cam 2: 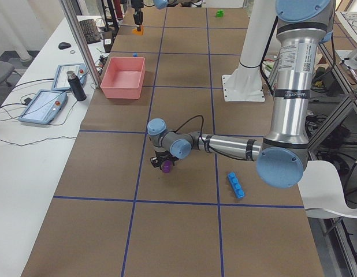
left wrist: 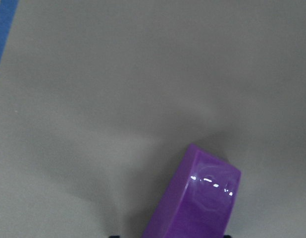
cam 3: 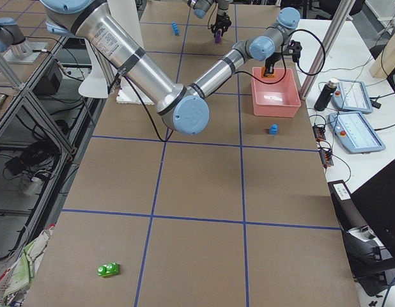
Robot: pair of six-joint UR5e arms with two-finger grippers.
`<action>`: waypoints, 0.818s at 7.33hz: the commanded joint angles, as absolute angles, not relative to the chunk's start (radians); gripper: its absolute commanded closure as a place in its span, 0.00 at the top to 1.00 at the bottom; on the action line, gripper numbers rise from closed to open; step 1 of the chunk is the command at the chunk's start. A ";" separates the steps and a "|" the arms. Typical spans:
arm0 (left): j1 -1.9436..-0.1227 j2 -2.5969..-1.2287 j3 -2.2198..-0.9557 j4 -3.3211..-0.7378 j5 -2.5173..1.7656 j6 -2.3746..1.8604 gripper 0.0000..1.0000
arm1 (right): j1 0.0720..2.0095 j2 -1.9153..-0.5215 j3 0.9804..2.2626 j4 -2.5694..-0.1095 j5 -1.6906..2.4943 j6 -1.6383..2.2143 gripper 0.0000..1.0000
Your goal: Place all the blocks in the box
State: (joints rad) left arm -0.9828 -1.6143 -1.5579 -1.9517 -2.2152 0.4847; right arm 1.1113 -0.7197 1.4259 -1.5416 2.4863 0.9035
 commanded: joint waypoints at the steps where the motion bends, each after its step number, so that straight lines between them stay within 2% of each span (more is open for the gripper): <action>1: -0.983 -1.589 -1.615 -1.945 -2.221 0.392 0.00 | 1.111 -0.715 1.425 -1.542 2.485 0.904 0.00; 3: -0.988 -1.545 -1.757 -1.942 -2.223 0.260 0.00 | 1.103 -0.712 1.424 -1.536 2.462 0.902 0.00; 6: -0.991 -1.554 -1.861 -1.942 -2.302 -0.008 0.00 | 1.045 -0.583 1.210 -1.384 2.354 0.902 0.00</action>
